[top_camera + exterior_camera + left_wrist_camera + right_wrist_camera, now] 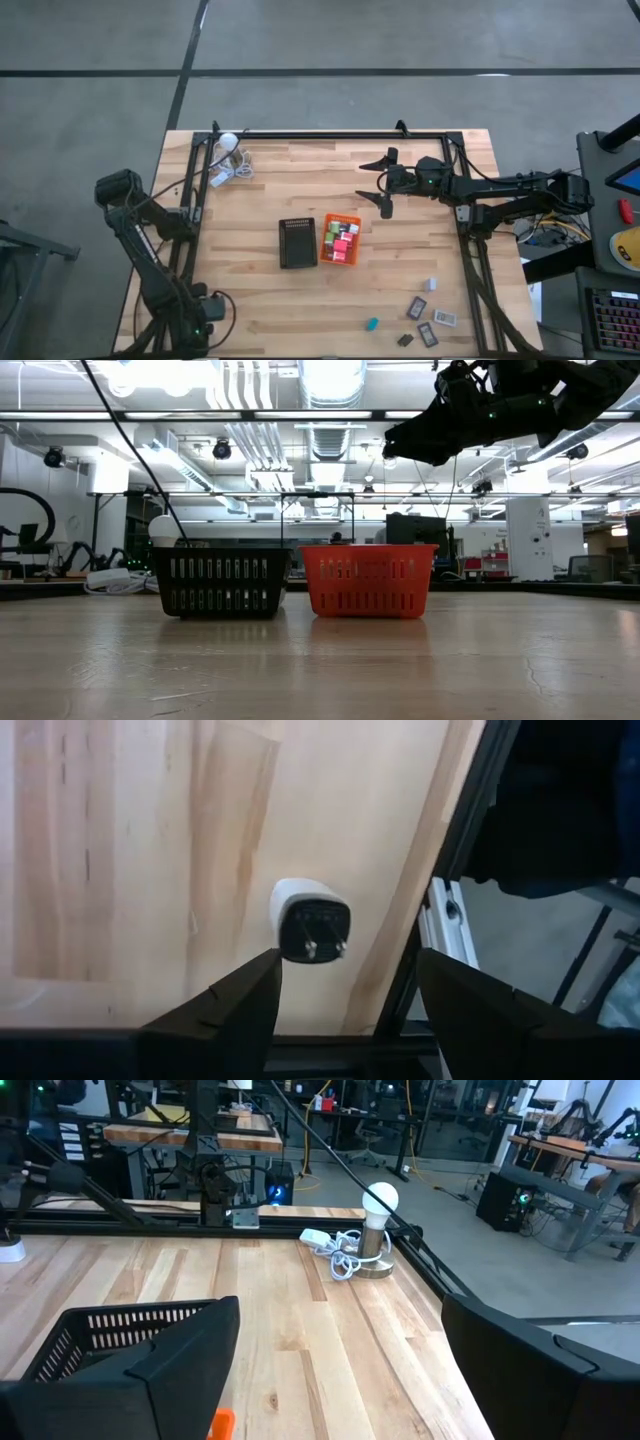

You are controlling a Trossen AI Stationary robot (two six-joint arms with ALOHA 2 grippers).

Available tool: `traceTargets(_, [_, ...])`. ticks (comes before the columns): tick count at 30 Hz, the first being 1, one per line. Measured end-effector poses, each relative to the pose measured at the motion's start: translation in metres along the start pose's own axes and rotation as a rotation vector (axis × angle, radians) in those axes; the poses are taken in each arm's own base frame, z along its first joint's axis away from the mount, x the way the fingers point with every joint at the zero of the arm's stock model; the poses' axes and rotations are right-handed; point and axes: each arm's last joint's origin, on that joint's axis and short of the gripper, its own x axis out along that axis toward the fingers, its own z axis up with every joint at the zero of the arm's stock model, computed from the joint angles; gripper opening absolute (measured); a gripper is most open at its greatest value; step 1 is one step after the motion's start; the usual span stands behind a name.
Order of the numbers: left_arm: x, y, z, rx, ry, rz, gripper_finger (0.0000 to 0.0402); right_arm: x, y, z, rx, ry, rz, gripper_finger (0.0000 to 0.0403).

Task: Pick & Place Office items
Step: Put the white charger adapter into the orange bin

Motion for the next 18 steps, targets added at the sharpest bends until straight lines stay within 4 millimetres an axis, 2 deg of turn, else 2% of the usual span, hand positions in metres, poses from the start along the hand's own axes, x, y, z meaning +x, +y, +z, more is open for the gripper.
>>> traceTargets(7, [0.005,0.004,0.000,-0.001,0.000,0.002,0.0239,0.000,0.000,0.000,0.000,0.000,0.001,0.0347])
traceTargets(18, [0.026,0.018,0.000,-0.008,-0.007,-0.055,0.0239,0.000,0.000,0.000,0.000,0.000,0.001,0.0341])
